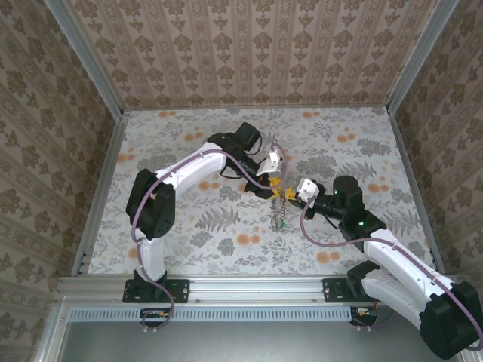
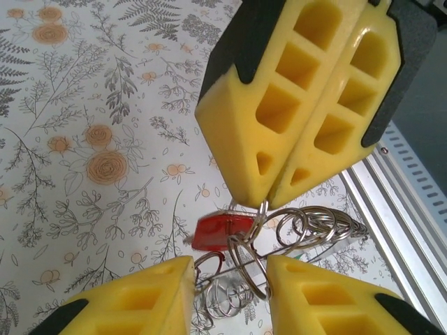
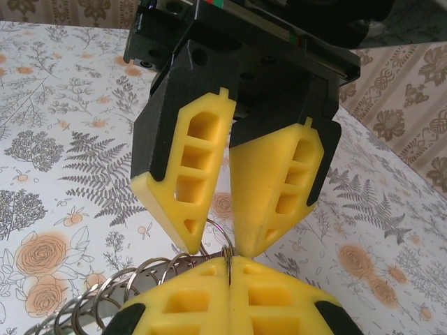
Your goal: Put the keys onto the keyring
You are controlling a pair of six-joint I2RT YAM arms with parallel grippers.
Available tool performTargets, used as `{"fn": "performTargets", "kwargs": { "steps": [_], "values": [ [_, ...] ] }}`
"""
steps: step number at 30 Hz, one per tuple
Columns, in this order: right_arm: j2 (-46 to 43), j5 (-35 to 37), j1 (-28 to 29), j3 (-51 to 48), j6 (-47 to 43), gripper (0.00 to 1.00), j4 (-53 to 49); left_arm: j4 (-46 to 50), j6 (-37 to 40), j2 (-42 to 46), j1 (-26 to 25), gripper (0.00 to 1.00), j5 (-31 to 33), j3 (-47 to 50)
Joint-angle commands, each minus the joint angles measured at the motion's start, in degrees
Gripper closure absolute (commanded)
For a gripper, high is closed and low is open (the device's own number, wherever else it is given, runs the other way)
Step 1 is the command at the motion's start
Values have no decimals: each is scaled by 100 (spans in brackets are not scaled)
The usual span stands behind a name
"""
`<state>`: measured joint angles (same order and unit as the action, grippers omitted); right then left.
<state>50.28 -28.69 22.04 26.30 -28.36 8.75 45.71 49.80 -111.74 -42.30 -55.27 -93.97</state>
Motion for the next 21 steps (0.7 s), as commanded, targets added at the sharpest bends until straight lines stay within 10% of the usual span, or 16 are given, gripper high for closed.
{"fn": "performTargets", "kwargs": {
  "steps": [1, 9, 21],
  "values": [
    [-104, -151, 37, 182, -28, 100, 263, 184, 161, -50, -8, 72, -178, -208],
    [-172, -94, 38, 149, -36, 100, 236, 195, 127, -32, -4, 100, -242, -192],
    [-560, 248, 58, -172, 129, 100, -67, -3000, -2334, 624, 107, 100, -428, 1229]
  ]
}}
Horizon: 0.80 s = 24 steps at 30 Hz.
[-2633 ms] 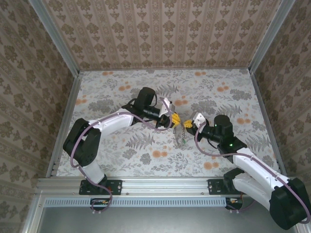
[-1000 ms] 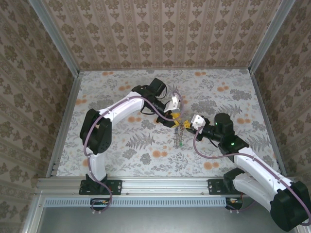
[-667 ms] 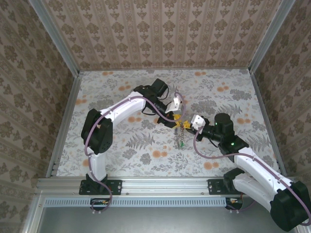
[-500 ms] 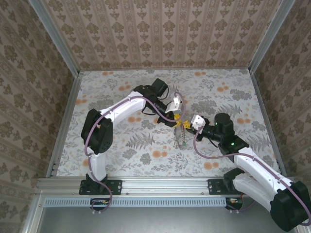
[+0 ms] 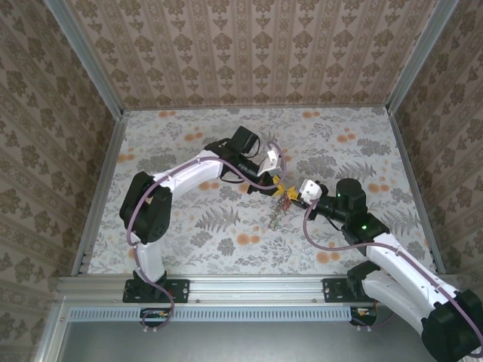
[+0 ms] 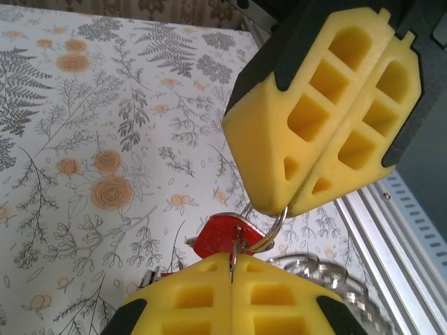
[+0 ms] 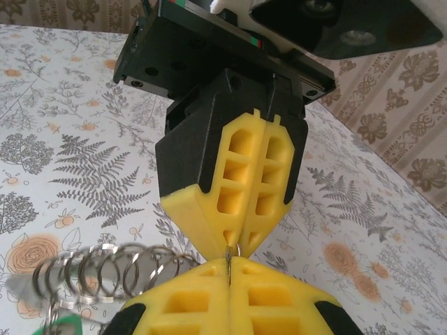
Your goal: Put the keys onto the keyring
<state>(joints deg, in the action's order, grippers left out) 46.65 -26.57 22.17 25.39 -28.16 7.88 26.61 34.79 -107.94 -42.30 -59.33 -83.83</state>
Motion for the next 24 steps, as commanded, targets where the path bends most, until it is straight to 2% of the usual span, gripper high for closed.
{"fn": "performTargets", "kwargs": {
  "steps": [1, 7, 18, 24],
  "values": [
    [-207, 120, 51, -108, 109, 100, 13, -1275, -967, 279, 100, 100, -18, 311],
    [-177, 363, 136, -143, 73, 100, -6, -2589, -1921, 469, 100, 100, 47, 980],
    [-164, 627, 368, -157, 32, 100, -293, -3897, -2857, 690, 100, 100, 345, 1528],
    [-151, 737, 470, -287, 77, 100, -26, -4877, -3497, 798, 104, 100, 733, 2009]
  ]
}}
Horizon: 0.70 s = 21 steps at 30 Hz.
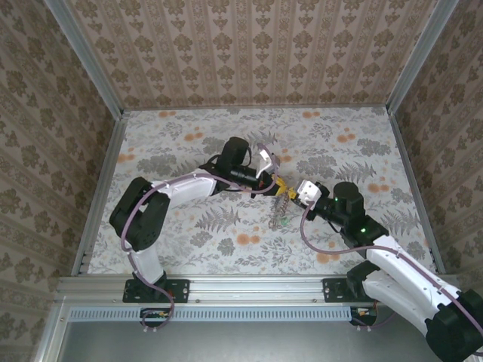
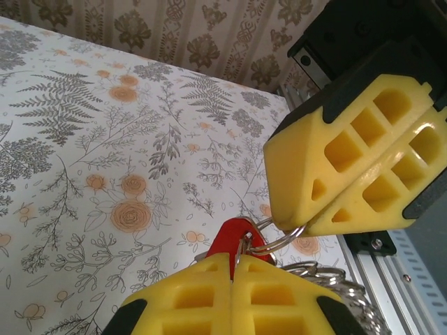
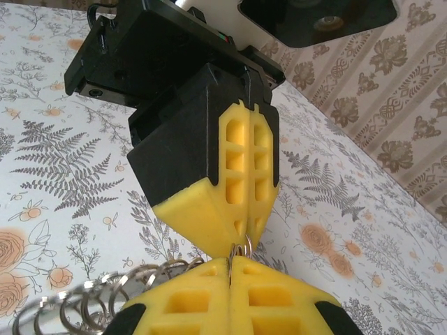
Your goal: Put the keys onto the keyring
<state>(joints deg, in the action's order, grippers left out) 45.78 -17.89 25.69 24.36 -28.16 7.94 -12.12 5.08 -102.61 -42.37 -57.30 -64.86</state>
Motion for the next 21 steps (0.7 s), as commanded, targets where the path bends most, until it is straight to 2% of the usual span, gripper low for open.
{"fn": "performTargets", "kwargs": {
  "steps": [1, 10, 17, 21],
  "values": [
    [-51, -103, 127, -211, 102, 100, 8, -1196, -655, 281, 106, 100, 598, 191],
    [-3, -24, 171, -446, 297, 100, 500, -2729, -1682, 277, 84, 100, 1206, 764],
    [65, 87, 180, -535, 410, 100, 940, -3233, -1993, 256, 34, 100, 1551, 1015],
    [73, 98, 182, -414, 285, 100, 890, -3393, -1990, 259, 35, 100, 1394, 1098]
  ]
}}
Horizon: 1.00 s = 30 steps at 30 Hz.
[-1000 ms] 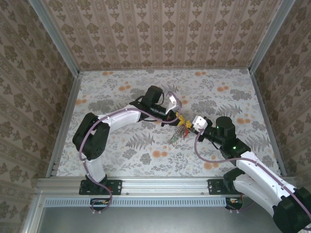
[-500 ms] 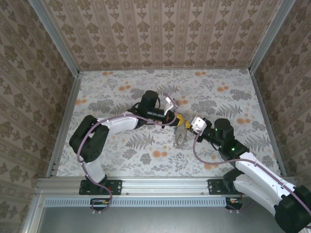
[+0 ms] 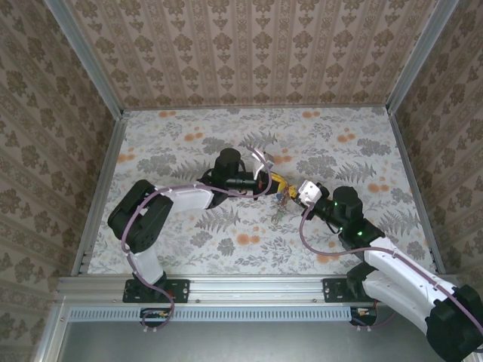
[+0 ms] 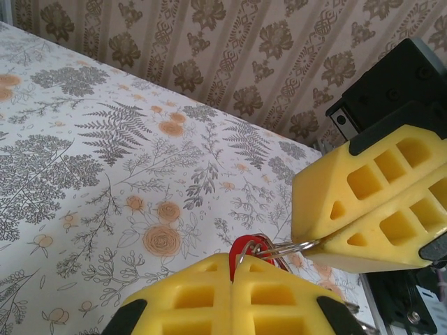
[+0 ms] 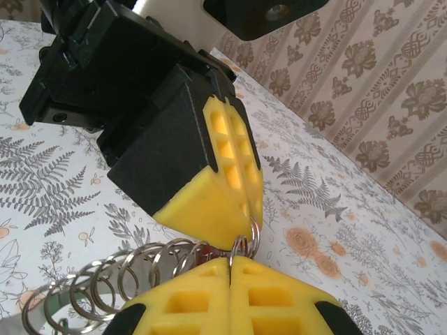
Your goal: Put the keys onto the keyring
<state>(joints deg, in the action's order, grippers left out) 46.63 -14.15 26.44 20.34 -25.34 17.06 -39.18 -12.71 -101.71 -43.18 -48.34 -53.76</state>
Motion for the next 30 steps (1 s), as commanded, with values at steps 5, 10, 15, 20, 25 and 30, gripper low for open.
{"fn": "performTargets", "kwargs": {
  "steps": [5, 10, 15, 20, 25, 30],
  "values": [
    [30, -272, 99, 93, -144, 100, -101, -390, -17, 218, 141, 95, 253, -32],
    [53, -353, 56, 179, -176, 100, -185, 451, 509, 351, 152, 80, 55, -160],
    [72, -446, 20, 229, -208, 100, -216, 1703, 1295, 479, 183, 74, -113, -455],
    [129, -464, 11, 302, -298, 100, -278, 2835, 2072, 566, 246, 69, -272, -800],
    [162, -472, 2, 347, -348, 100, -291, 3784, 2770, 571, 336, 66, -402, -1199],
    [181, -485, -7, 383, -374, 100, -298, 4917, 3725, 503, 371, 63, -429, -1757]
  ]
}}
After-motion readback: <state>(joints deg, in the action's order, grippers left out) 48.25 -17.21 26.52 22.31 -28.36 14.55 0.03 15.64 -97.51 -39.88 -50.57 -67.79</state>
